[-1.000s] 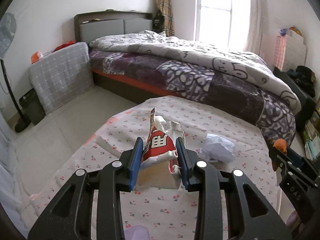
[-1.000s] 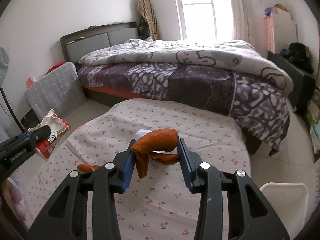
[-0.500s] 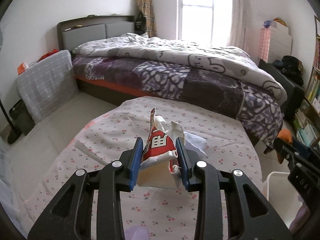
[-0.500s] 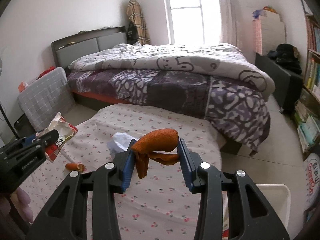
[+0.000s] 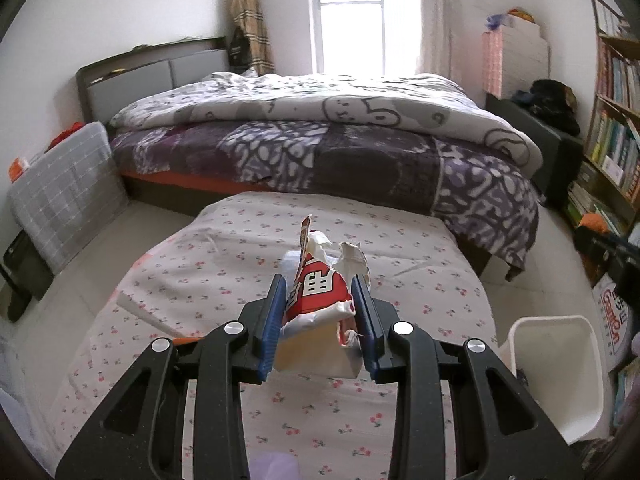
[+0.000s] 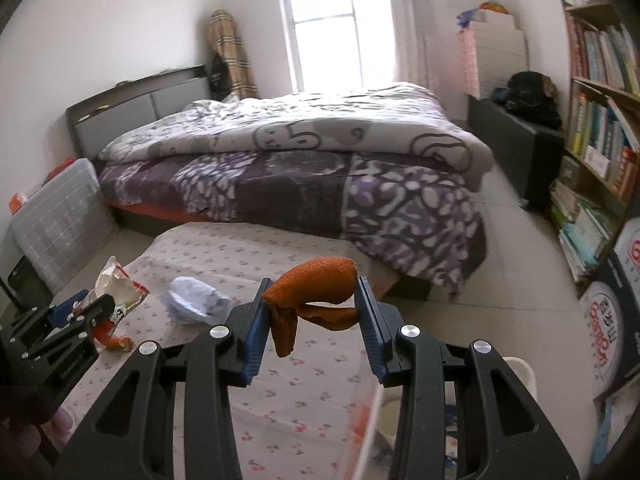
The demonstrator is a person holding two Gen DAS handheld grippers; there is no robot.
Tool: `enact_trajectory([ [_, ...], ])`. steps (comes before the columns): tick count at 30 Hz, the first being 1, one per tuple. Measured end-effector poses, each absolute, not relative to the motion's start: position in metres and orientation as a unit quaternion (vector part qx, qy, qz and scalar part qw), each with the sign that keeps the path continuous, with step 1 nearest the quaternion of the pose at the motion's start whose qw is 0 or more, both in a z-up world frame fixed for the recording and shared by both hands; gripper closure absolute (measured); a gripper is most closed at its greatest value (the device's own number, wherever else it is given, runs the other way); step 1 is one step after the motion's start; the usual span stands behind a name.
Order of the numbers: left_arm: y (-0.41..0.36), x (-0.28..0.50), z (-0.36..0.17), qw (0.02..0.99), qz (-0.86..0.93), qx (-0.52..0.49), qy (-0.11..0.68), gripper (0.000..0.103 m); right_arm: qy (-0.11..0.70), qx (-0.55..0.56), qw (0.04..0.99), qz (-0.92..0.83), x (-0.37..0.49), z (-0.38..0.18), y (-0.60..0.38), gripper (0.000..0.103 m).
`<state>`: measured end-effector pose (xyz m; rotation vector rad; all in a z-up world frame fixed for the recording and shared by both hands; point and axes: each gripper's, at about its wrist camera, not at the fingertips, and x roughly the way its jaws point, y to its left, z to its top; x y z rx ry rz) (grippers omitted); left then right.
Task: Collect trash
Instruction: 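Carry the red snack bag and orange snack to the white bin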
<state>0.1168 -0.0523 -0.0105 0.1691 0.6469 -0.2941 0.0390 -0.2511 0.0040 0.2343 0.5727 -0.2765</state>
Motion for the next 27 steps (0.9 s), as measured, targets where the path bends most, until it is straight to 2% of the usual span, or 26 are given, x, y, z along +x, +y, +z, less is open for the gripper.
enact_trajectory([
  [15, -0.129, 0.077, -0.026, 0.911, -0.226, 0.112, 0.326, 0.071, 0.257, 0.135, 0.929, -0.231, -0.021, 0.013, -0.331, 0.058],
  [17, -0.142, 0.071, -0.030, 0.906, -0.240, 0.113, 0.331, 0.071, 0.251, 0.139, 0.927, -0.243, -0.030, 0.014, -0.340, 0.052],
  [19, -0.155, 0.063, -0.034, 0.901, -0.251, 0.125, 0.331, 0.071, 0.244, 0.143, 0.924, -0.258, -0.036, 0.015, -0.350, 0.039],
  [22, -0.172, 0.054, -0.040, 0.891, -0.271, 0.133, 0.338, 0.071, 0.231, 0.153, 0.918, -0.284, -0.048, 0.018, -0.365, 0.029],
  [24, -0.183, 0.047, -0.042, 0.886, -0.283, 0.136, 0.342, 0.071, 0.226, 0.159, 0.914, -0.297, -0.055, 0.019, -0.374, 0.024],
  [27, -0.197, 0.039, -0.046, 0.877, -0.298, 0.143, 0.348, 0.071, 0.223, 0.171, 0.907, -0.312, -0.063, 0.019, -0.387, 0.022],
])
